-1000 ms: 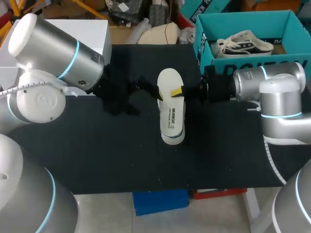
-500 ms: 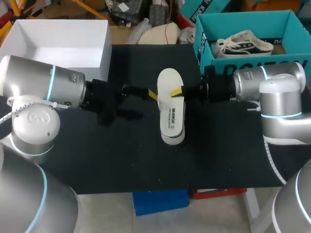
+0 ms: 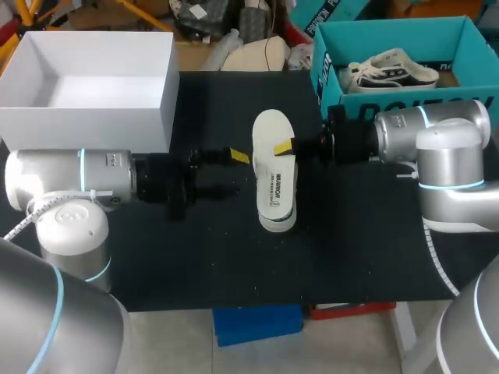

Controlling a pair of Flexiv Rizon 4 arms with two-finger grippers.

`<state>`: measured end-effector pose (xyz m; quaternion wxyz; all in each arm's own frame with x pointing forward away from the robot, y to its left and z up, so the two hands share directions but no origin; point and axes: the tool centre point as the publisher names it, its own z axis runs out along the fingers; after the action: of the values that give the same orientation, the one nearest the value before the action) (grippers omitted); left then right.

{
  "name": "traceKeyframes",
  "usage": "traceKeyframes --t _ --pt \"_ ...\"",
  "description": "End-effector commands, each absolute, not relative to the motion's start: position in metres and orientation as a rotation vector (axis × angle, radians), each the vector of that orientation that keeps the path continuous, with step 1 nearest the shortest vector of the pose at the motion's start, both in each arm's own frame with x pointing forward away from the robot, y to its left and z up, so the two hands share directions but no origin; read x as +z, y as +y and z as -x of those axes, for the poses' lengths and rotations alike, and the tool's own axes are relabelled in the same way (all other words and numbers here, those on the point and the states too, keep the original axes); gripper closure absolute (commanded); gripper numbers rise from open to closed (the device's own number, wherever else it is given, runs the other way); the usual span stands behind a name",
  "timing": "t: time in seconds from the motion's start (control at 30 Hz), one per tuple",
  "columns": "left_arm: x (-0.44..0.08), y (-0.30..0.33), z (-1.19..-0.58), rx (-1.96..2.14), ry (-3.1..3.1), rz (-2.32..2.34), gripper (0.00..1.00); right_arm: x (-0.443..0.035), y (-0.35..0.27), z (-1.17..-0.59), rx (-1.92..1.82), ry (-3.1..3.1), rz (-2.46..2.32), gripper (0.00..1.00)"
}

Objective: Take the shoe out of the shoebox, open the shoe tongue, remove and reinsert the insole, then place the shoe into the shoebox

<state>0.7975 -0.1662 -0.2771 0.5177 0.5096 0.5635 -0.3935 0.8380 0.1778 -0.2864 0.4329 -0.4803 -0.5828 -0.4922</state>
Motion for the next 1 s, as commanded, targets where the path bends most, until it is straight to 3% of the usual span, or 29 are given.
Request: traceKeyframes --t 0.03,0.1,0.17,0.27,0.33,0.4,0.73,0.9,1.0 --pt "-0.286 -0.183 -0.813 -1.013 1.232 -1.131 0.00 -0.287 0.178 -0.838 -1.226 -1.452 1.198 1.00" --pt "-0.287 -0.189 -0.816 -1.024 1.211 -1.120 0.05 -0.287 0.178 -0.838 -1.226 -1.452 1.198 1.00" --pt "-0.287 -0.195 -0.817 -1.030 1.191 -1.114 0.35 -0.287 0.178 -0.838 -1.226 -1.452 1.198 1.00" --pt "-0.289 -0.204 -0.820 -1.048 1.175 -1.105 0.33 -0.287 0.178 -0.838 -1.226 -1.452 1.198 1.00" --pt "-0.290 -0.209 -0.820 -1.047 1.164 -1.102 0.49 -0.287 0.178 -0.838 -1.226 -1.452 1.198 1.00" --pt "-0.292 -0.213 -0.821 -1.046 1.158 -1.103 0.46 -0.287 0.178 -0.838 -1.226 -1.452 1.198 1.00" --pt "-0.289 -0.232 -0.826 -1.034 1.120 -1.135 0.53 -0.287 0.178 -0.838 -1.226 -1.452 1.198 1.00" --pt "-0.289 -0.236 -0.828 -1.027 1.116 -1.142 0.61 -0.287 0.178 -0.838 -1.226 -1.452 1.198 1.00" --pt "-0.288 -0.238 -0.829 -1.020 1.111 -1.144 0.73 -0.287 0.178 -0.838 -1.226 -1.452 1.198 1.00"
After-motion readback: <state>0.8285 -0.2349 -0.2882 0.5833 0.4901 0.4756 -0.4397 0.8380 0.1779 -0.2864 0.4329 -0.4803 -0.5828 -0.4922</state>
